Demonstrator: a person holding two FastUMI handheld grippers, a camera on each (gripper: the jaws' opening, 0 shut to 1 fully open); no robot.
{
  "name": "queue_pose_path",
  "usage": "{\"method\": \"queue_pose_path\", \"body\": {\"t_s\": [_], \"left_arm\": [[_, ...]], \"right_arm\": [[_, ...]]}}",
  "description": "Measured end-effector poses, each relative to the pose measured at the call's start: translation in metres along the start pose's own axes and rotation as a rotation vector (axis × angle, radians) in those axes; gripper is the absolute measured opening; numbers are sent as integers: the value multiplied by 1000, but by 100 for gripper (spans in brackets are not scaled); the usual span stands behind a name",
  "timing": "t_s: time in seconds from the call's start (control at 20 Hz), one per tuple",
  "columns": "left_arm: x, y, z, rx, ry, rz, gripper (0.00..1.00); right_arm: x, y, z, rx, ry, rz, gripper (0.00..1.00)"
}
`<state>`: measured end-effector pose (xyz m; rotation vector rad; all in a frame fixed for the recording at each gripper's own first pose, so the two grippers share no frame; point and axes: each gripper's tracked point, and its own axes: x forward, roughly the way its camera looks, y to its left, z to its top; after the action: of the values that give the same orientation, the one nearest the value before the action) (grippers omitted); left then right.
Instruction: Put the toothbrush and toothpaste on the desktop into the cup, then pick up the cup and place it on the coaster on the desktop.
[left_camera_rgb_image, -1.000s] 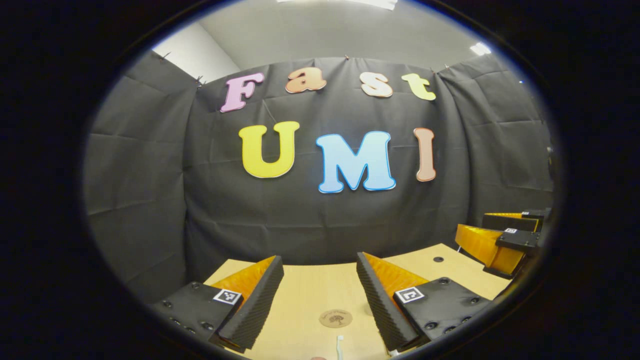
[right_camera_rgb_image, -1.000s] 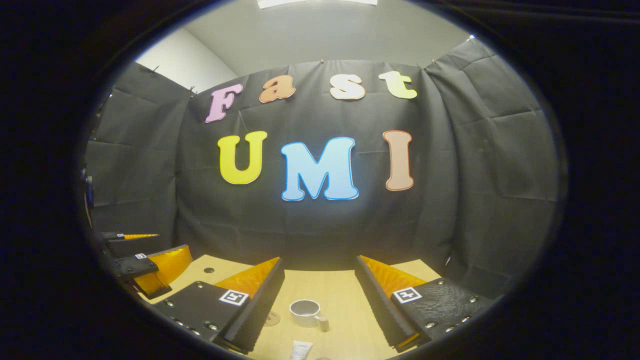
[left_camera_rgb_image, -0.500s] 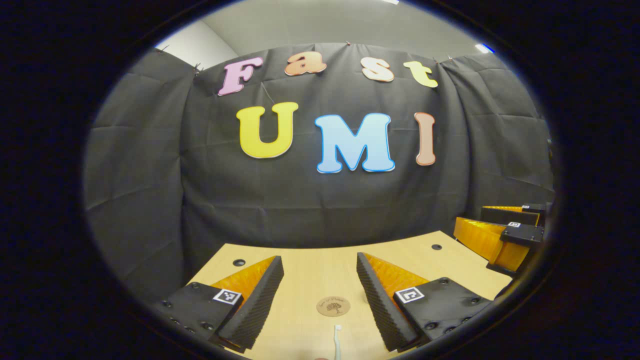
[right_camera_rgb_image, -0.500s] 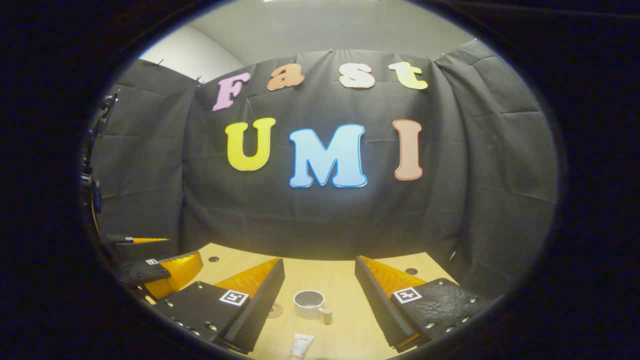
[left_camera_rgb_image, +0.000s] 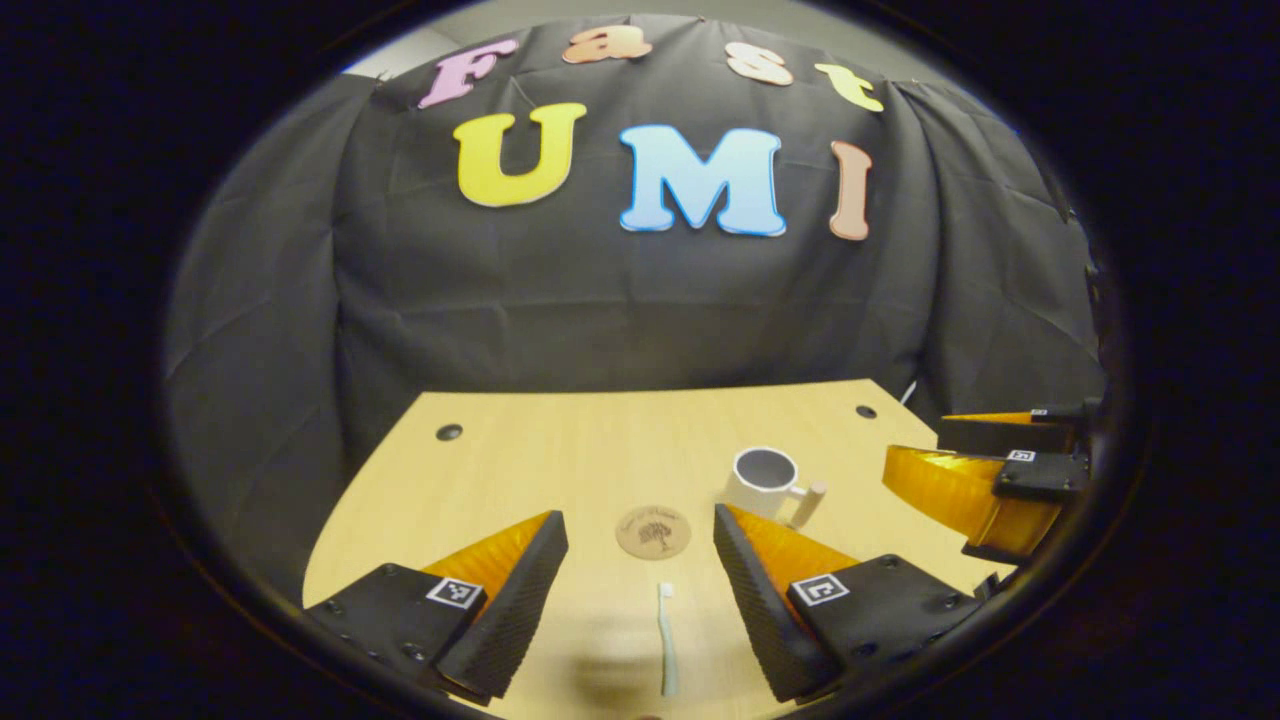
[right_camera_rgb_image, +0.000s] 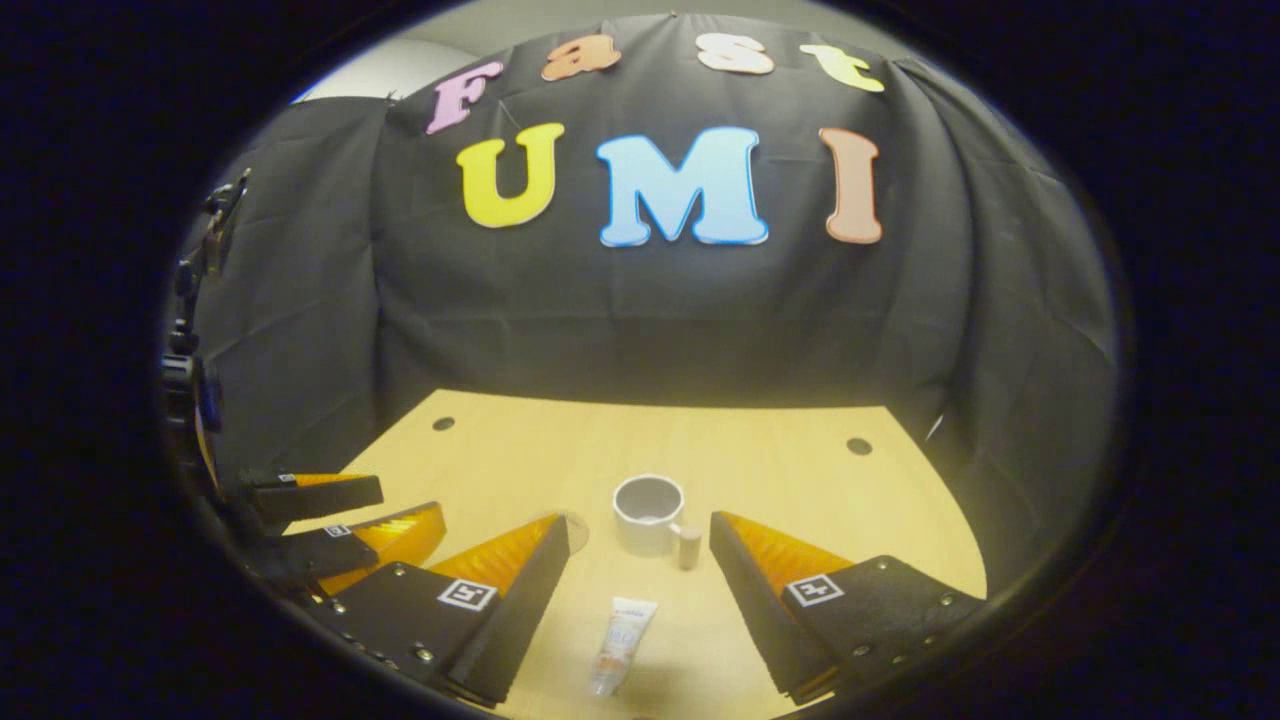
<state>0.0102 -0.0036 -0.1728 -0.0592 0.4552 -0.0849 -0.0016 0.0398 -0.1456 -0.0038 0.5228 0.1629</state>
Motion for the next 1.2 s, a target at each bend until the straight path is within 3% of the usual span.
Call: {"method": "queue_pose_path", "body": {"t_s": [0.35, 0.95, 1.2], "left_arm": [[29, -3, -99, -42, 306, -41, 98], [53, -13, -168, -39, 535, -65, 98], [61, -7, -193, -39, 640, -18, 98]], "right_arm": [[25, 8, -68, 68, 253, 3, 90], [53, 6, -137, 131, 497, -6, 92], [61, 9, -163, 130, 621, -14, 92]]}}
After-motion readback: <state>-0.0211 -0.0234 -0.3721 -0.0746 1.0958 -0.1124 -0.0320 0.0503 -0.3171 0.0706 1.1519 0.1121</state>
